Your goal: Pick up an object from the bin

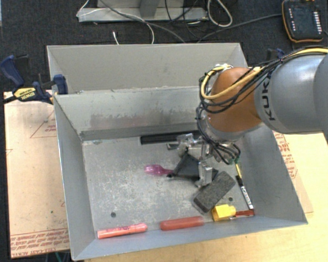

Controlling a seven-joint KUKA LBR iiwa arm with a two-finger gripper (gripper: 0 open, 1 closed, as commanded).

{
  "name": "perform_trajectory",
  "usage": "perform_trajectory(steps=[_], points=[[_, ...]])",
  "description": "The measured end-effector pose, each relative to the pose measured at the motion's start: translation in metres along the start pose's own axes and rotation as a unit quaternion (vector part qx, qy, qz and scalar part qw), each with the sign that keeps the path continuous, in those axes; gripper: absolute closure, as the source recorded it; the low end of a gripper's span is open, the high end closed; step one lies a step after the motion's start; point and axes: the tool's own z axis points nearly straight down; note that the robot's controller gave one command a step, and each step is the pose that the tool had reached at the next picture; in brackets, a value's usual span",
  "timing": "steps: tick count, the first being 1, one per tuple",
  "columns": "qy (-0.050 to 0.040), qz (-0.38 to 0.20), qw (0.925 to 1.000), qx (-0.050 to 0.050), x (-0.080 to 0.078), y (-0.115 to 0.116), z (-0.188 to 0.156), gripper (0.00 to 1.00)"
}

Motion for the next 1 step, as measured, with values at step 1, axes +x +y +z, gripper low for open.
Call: perform_trajectory(steps=[1], points=[[0.0075, 0.189, 0.9819, -0.001, 0.016, 0.0078, -0.0013, 1.0]])
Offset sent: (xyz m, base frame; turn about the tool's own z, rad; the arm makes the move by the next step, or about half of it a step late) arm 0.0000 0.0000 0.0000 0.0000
